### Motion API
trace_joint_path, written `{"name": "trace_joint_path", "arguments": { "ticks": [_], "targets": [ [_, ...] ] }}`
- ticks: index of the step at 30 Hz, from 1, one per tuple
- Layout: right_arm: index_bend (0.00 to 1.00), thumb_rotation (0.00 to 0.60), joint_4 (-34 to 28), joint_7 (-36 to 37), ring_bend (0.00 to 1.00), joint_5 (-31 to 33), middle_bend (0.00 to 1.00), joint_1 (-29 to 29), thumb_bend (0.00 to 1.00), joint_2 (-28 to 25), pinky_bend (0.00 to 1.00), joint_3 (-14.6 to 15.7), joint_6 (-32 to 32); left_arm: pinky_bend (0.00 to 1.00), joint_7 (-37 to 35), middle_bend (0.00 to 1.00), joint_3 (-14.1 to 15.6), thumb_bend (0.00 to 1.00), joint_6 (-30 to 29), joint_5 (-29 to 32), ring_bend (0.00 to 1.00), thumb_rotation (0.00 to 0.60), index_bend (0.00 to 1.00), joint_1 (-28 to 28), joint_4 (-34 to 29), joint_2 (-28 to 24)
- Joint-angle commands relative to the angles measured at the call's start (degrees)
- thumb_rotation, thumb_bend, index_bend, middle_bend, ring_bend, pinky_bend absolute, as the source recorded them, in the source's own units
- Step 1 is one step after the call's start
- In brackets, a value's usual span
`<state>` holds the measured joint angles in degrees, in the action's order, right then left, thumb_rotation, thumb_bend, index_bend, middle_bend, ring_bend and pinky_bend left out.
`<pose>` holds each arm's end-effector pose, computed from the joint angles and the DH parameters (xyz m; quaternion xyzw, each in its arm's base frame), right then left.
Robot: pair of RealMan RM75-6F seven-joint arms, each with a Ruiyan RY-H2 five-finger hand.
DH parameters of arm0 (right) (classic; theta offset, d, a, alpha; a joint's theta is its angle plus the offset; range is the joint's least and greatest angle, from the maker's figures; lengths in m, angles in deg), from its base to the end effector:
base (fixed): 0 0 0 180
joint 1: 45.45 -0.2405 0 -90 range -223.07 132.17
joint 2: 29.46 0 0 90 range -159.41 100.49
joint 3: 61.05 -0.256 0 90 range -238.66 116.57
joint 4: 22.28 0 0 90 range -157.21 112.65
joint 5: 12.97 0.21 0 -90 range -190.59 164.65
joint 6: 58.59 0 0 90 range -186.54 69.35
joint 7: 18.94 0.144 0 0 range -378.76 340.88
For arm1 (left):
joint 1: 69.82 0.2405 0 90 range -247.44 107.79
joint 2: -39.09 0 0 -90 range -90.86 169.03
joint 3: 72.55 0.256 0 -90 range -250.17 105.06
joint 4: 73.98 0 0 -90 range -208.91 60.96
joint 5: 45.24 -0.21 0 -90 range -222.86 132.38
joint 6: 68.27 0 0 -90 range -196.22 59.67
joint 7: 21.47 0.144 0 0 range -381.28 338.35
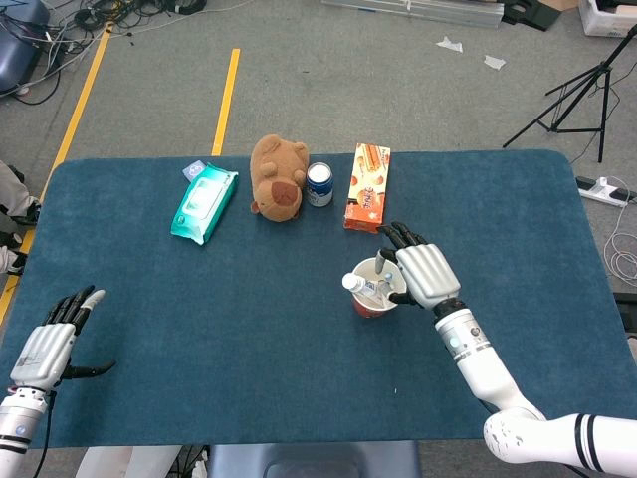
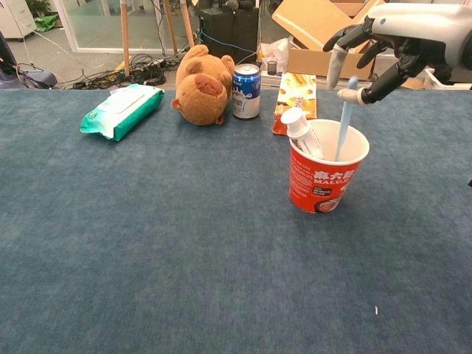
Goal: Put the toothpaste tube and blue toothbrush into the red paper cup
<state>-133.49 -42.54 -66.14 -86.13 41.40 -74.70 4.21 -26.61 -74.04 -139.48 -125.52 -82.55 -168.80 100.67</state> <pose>-0.1173 -0.3208 0.0765 0.6855 -0.4249 0.4103 0.4257 -0.3076 0.2141 0.1398 -0.6190 -0.4708 -0.3545 0.5191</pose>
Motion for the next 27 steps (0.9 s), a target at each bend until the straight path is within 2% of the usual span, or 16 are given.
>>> {"name": "trace_joint_path", "arguments": {
  "ticks": [1,5,8,15,23,27],
  "targets": [
    [0.36,0.6,0.3,0.4,0.0,0.0,0.11,-0.1,0.22,-0.1,0.21,0.2,-0.2,0.0,0.0,0.0,0.0,0.0,0.1,0.1,0.0,0.6,0.0,0.0,0.0,0.0],
    [0.26,0.6,0.4,0.8,0.0,-0.3,0.11,0.0,0.2,-0.5,0.21,0.3,-0.3,0.0,0.0,0.0,0.0,0.0,0.0,0.1,0.0,0.6,0.0,0.0,-0.1,-0.1],
    [0.23,0.6,0.1,1.3,0.0,-1.0,0.1,0.3,0.19,-1.0,0.21,0.4,0.1,0.0,0.1,0.0,-0.1,0.0,0.0,0.0,0.0,0.6,0.0,-0.1,-0.4,-0.2],
    [0.22,0.6,-1.8,1.8,0.0,-3.6,0.1,2.7,0.19,-4.4,0.21,1.2,2.9,0.0,0.8,0.0,-0.6,0.0,-0.2,-0.1,0.0,0.6,0.0,-0.5,-1.4,-0.7],
    [0.22,0.6,-3.7,-1.0,0.0,-4.9,0.08,7.4,0.19,-10.8,0.21,4.2,7.4,0.0,3.1,0.0,-1.0,0.0,0.5,0.3,0.0,0.6,0.0,-1.3,-2.8,-0.9],
    [0.22,0.6,-4.4,-0.9,0.0,-7.5,0.08,10.4,0.19,-13.1,0.21,6.0,10.1,0.0,4.4,0.0,-1.4,0.0,0.5,0.4,0.0,0.6,0.0,-1.8,-3.6,-0.7]
  ]
}}
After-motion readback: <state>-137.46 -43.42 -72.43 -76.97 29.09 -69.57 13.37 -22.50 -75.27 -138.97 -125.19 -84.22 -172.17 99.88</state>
